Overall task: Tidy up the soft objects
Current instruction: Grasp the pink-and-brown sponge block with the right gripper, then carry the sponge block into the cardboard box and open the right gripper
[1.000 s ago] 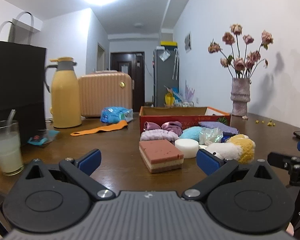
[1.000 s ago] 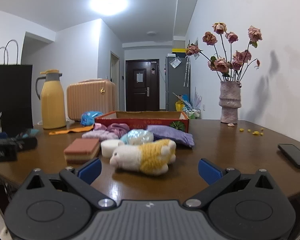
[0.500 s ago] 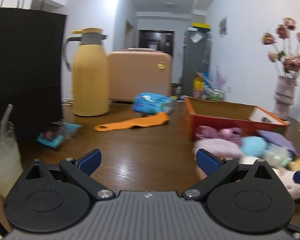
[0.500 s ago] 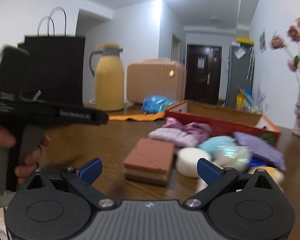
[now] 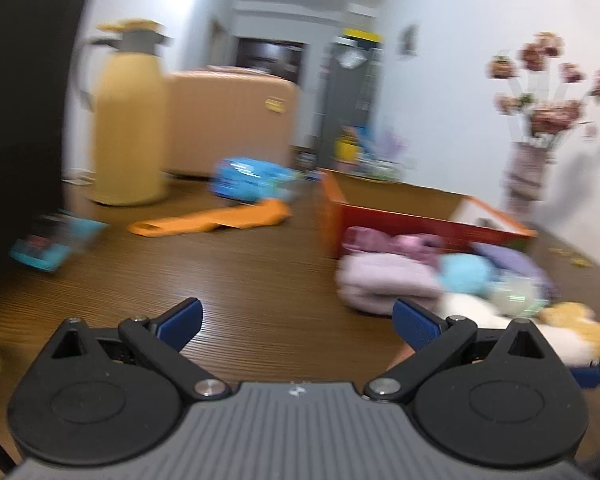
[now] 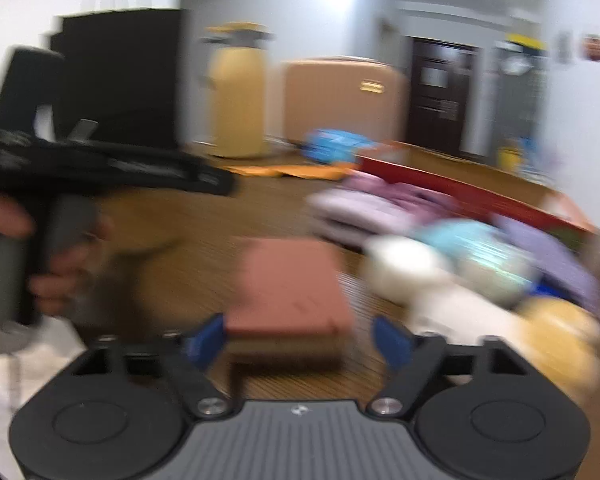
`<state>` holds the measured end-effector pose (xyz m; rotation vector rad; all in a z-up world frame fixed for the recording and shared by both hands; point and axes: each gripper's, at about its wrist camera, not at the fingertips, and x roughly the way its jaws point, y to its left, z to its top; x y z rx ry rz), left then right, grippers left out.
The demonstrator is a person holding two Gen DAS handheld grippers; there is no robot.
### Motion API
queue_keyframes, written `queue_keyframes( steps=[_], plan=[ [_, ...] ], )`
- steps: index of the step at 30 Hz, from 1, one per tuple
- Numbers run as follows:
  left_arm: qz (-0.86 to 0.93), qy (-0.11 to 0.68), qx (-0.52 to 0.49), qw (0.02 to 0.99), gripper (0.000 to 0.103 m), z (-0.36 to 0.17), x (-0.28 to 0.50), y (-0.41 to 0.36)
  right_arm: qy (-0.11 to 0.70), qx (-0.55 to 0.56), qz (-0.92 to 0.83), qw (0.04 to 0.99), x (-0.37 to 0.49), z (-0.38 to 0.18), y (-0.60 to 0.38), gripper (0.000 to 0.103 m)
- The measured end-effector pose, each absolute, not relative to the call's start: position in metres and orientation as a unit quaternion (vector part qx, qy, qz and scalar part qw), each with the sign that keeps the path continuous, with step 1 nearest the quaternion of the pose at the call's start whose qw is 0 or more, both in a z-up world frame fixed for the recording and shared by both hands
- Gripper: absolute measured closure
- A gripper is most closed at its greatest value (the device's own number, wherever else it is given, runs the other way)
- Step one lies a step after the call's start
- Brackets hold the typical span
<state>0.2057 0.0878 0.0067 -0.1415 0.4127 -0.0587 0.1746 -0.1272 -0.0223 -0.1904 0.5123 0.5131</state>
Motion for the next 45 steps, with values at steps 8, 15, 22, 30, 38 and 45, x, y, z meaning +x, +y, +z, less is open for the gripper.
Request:
queue_keyframes(
  steps=[8,15,22,30,38,45],
  plan=[
    [-0.139,0.267,-0.128,0.945,0.044,-0.005,0.214,0.054,0.253,0.059,0.215,0.942,0.168,-0.007,-0.188,0.042],
    [-0.159,0.315,-0.202,0.914,0.073,-0.013,0.194,0.06,0.306,0.166,0.216,0.912,0.199,-0.026,-0.173,0.067],
    [-0.153,0.309,-0.23,0.91,0.037,-0.005,0.169,0.068,0.306,0.162,0.231,0.909,0.176,-0.02,-0.181,0.066],
    [-0.159,0.337,-0.224,0.901,0.072,-0.012,0.179,0.065,0.326,0.19,0.232,0.896,0.188,-0.027,-0.183,0.069],
    [-0.178,0.279,-0.227,0.916,0.074,0.056,0.245,0.06,0.257,0.143,0.247,0.923,0.227,0.033,-0.183,0.073],
    [-0.175,0.262,-0.181,0.932,0.074,0.097,0.444,0.054,0.264,0.124,0.238,0.927,0.422,0.094,-0.183,0.074]
  ],
)
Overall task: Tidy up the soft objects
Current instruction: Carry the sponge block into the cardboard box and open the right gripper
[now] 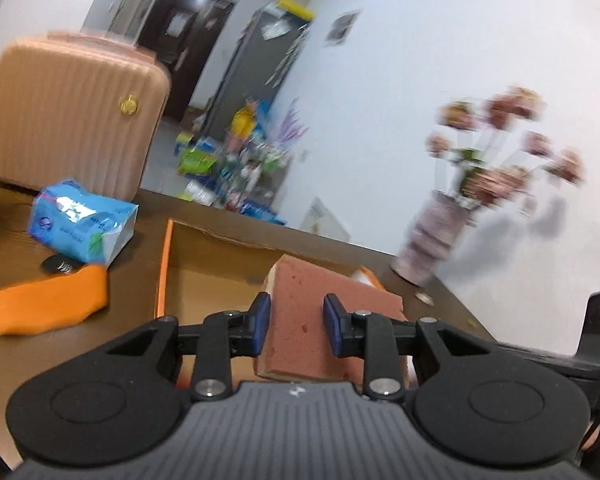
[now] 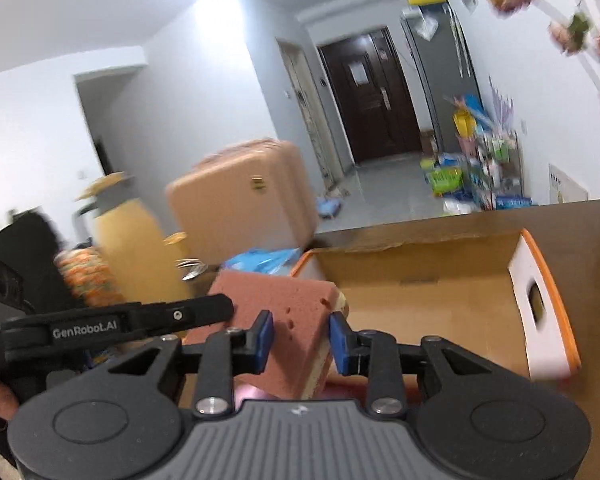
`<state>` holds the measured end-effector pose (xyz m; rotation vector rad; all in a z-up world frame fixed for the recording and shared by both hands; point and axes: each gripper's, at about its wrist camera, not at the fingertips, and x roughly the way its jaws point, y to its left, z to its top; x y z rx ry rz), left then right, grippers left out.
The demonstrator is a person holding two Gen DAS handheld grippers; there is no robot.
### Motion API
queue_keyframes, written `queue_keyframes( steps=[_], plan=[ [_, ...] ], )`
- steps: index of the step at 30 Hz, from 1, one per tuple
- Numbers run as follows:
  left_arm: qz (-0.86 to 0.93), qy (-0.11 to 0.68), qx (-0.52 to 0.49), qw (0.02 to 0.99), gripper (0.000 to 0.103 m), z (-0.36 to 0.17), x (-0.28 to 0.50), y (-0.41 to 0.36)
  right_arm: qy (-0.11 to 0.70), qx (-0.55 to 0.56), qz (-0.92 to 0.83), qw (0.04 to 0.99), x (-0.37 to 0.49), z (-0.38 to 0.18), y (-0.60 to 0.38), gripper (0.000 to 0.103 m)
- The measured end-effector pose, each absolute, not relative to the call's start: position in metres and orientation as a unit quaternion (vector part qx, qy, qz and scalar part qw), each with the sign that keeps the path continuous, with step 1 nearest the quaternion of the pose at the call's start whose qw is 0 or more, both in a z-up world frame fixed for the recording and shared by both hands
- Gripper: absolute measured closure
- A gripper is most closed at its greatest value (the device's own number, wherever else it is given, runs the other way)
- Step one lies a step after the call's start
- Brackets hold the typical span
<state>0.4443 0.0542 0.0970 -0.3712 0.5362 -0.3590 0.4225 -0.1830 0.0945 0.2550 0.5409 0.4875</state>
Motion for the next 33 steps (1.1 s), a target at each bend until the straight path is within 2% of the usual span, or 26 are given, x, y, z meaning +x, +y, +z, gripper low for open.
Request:
queue_keyframes(
  steps=[3,8,10,11,13,20,22,23,26,27,30,33],
  plan=[
    [-0.145,0.298,-0.152,0.931,0.074,0.084,0.52,0.046,0.321,0.17,0.219,0.905,0.52,0.08,-0.182,0.074],
    [-0.102,0.358,-0.083,0.924,0.073,0.054,0.589,0.036,0.413,0.188,0.194,0.87,0.638,0.036,-0.16,0.075],
    [-0.096,0.357,-0.046,0.928,0.064,0.048,0.598,0.03,0.434,0.175,0.189,0.863,0.662,0.021,-0.15,0.075],
    [-0.096,0.353,-0.031,0.93,0.055,0.046,0.6,0.027,0.445,0.164,0.18,0.862,0.671,0.014,-0.143,0.075],
    [-0.096,0.341,-0.014,0.935,0.057,0.044,0.598,0.023,0.453,0.148,0.172,0.862,0.679,0.006,-0.134,0.07],
    [-0.079,0.328,-0.012,0.941,0.056,0.068,0.583,0.034,0.422,0.143,0.176,0.878,0.657,0.027,-0.149,0.069],
    [-0.082,0.32,-0.008,0.944,0.052,0.083,0.571,0.038,0.408,0.131,0.172,0.887,0.644,0.046,-0.16,0.065],
    [-0.085,0.316,-0.006,0.945,0.047,0.09,0.565,0.041,0.4,0.121,0.17,0.892,0.635,0.058,-0.168,0.064],
    [-0.084,0.303,-0.002,0.949,0.03,0.115,0.538,0.045,0.373,0.079,0.156,0.911,0.602,0.089,-0.193,0.054],
    [-0.083,0.298,0.003,0.951,0.029,0.122,0.529,0.046,0.368,0.063,0.15,0.916,0.594,0.097,-0.201,0.047],
    [-0.063,0.29,0.024,0.955,0.028,0.138,0.506,0.047,0.356,0.016,0.124,0.926,0.559,0.117,-0.224,0.042],
    [-0.051,0.289,0.012,0.956,0.026,0.149,0.483,0.05,0.338,-0.004,0.109,0.935,0.523,0.128,-0.247,0.028]
  ],
)
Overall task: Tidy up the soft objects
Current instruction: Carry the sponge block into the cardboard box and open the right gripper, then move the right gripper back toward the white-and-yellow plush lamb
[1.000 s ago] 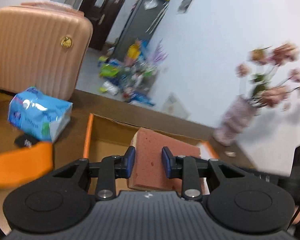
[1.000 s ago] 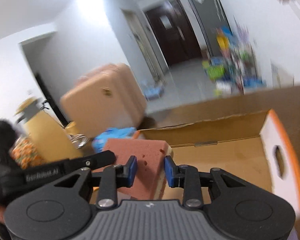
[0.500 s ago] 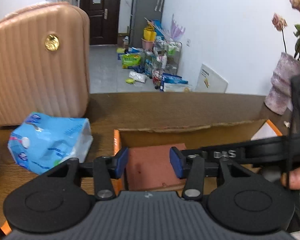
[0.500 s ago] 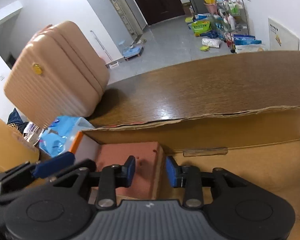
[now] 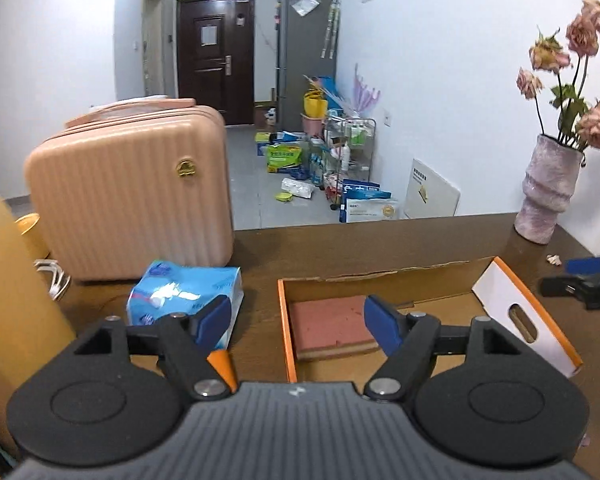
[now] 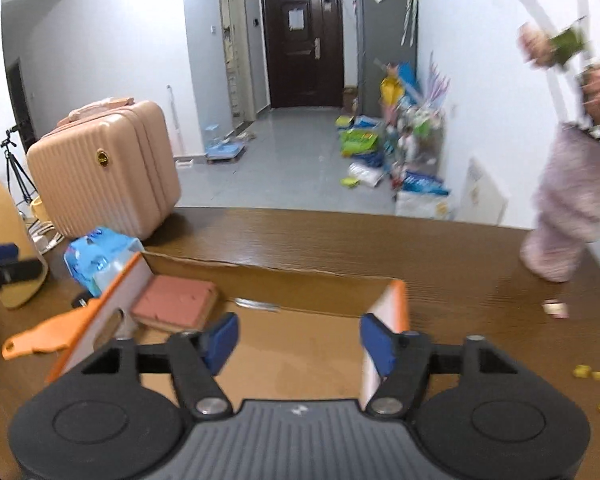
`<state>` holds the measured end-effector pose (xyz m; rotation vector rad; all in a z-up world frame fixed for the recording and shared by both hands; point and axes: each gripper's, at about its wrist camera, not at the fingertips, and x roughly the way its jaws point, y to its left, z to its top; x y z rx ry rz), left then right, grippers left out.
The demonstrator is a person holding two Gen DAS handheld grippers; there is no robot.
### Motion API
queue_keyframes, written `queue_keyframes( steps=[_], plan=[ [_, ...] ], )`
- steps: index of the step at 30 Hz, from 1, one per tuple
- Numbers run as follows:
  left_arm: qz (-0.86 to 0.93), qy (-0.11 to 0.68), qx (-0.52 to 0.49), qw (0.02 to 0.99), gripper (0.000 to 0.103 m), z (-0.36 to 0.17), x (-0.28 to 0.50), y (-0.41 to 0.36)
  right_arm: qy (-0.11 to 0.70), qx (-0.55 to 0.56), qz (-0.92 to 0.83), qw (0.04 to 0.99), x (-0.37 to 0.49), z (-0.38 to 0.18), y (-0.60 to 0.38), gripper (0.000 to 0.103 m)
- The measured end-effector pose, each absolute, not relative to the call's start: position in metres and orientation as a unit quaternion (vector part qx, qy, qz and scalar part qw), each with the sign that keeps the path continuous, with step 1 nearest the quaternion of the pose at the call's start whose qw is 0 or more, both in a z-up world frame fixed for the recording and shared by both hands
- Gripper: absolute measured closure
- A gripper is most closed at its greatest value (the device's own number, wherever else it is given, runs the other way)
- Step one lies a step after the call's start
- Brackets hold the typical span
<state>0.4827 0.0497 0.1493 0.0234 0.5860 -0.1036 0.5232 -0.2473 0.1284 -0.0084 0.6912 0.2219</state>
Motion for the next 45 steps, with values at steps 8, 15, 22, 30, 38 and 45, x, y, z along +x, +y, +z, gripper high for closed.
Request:
queue_keyframes(
  steps=[8,15,22,30,38,45],
  plan=[
    [-0.044,0.262,-0.002,0.964,0.019,0.148,0.404,0.045,0.294,-0.01,0.099,0.951,0.434,0.14,-0.284,0.028],
    [-0.024,0.209,-0.02,0.977,0.015,0.129,0.306,0.032,0.227,-0.008,0.111,0.968,0.343,0.127,-0.282,0.027],
    [-0.023,0.148,0.003,0.989,0.007,0.102,0.2,0.015,0.169,-0.039,0.12,0.977,0.242,0.106,-0.272,0.023],
    [-0.043,0.171,-0.004,0.984,0.0,0.055,0.1,0.024,0.169,0.021,0.129,0.977,0.136,0.051,-0.256,0.022],
    [-0.061,0.183,-0.015,0.981,0.0,0.042,0.08,0.026,0.189,0.009,0.127,0.974,0.082,0.014,-0.236,0.022],
    [-0.083,0.214,-0.017,0.973,0.0,0.024,0.1,0.009,0.197,0.057,0.109,0.973,0.1,0.0,-0.246,0.023]
  ],
)
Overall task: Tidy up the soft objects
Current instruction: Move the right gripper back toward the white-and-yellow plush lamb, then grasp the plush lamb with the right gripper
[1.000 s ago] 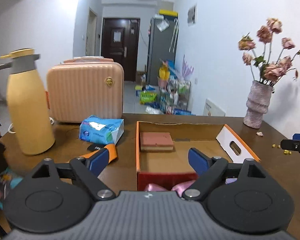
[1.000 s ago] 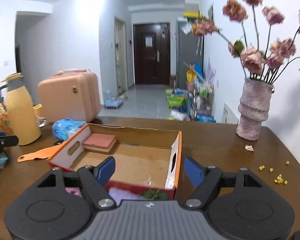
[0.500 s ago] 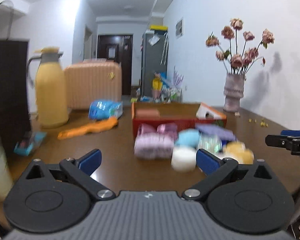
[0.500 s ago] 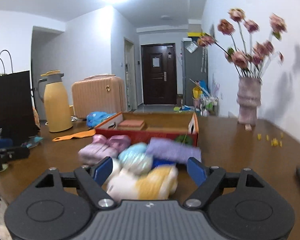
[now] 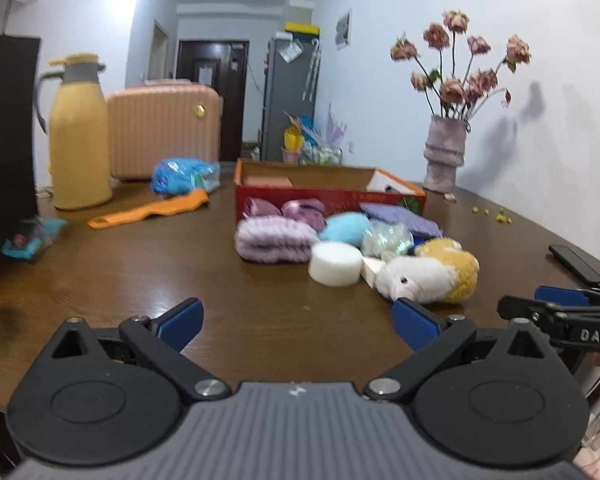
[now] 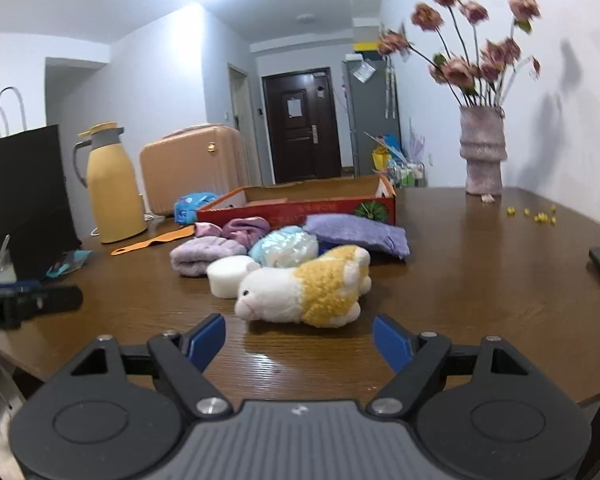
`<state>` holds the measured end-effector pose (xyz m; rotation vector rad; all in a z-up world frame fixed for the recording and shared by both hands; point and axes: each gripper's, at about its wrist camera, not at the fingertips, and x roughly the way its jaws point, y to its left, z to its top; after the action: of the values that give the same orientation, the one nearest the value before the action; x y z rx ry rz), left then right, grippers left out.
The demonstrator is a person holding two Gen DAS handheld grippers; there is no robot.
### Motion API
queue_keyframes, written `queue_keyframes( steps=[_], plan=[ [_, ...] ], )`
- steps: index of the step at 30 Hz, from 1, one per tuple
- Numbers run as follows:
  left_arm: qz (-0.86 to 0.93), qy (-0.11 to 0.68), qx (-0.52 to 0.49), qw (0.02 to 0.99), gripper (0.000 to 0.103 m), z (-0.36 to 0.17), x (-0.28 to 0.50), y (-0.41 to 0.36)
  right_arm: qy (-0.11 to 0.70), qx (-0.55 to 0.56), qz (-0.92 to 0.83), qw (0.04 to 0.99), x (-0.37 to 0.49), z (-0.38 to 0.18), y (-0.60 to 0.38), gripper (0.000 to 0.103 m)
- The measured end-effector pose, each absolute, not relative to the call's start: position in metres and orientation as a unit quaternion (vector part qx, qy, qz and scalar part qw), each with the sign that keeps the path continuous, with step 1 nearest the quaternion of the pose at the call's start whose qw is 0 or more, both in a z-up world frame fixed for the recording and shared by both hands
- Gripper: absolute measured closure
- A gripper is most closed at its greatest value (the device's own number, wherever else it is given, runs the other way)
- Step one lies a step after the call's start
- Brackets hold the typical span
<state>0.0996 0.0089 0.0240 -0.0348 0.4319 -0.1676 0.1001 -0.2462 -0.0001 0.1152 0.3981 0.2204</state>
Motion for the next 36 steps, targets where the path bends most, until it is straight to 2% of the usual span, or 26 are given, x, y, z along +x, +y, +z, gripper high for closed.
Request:
queue_keyframes(
  steps=[5,9,14,17,20,21,25,28,36],
  plan=[
    [-0.113,0.232,-0.025,0.966,0.001,0.018,0.131,-0.01,0.199,0.086,0.104,0.971,0.123,-0.006,-0.256,0.023],
    [-0.165,0.253,-0.071,0.951,0.012,0.02,0.169,-0.026,0.183,0.112,0.11,0.97,0.149,-0.002,-0.263,0.024],
    [-0.196,0.283,-0.113,0.932,0.02,0.014,0.217,-0.039,0.192,0.133,0.111,0.966,0.188,-0.002,-0.267,0.034],
    [-0.222,0.32,-0.152,0.909,0.03,0.002,0.243,-0.041,0.215,0.146,0.11,0.96,0.208,-0.01,-0.269,0.043],
    [-0.252,0.354,-0.186,0.881,0.048,-0.013,0.259,-0.041,0.228,0.177,0.118,0.95,0.219,-0.02,-0.274,0.044],
    [-0.253,0.361,-0.191,0.877,0.051,-0.017,0.262,-0.042,0.233,0.188,0.124,0.946,0.221,-0.022,-0.276,0.045],
    [-0.259,0.361,-0.191,0.875,0.052,-0.021,0.264,-0.042,0.252,0.224,0.144,0.93,0.229,-0.031,-0.283,0.05],
    [-0.26,0.362,-0.187,0.875,0.055,-0.019,0.26,-0.042,0.248,0.212,0.152,0.933,0.224,-0.032,-0.28,0.054],
    [-0.276,0.364,-0.19,0.869,0.058,-0.014,0.219,-0.038,0.25,0.207,0.164,0.932,0.187,-0.02,-0.286,0.057]
  ],
)
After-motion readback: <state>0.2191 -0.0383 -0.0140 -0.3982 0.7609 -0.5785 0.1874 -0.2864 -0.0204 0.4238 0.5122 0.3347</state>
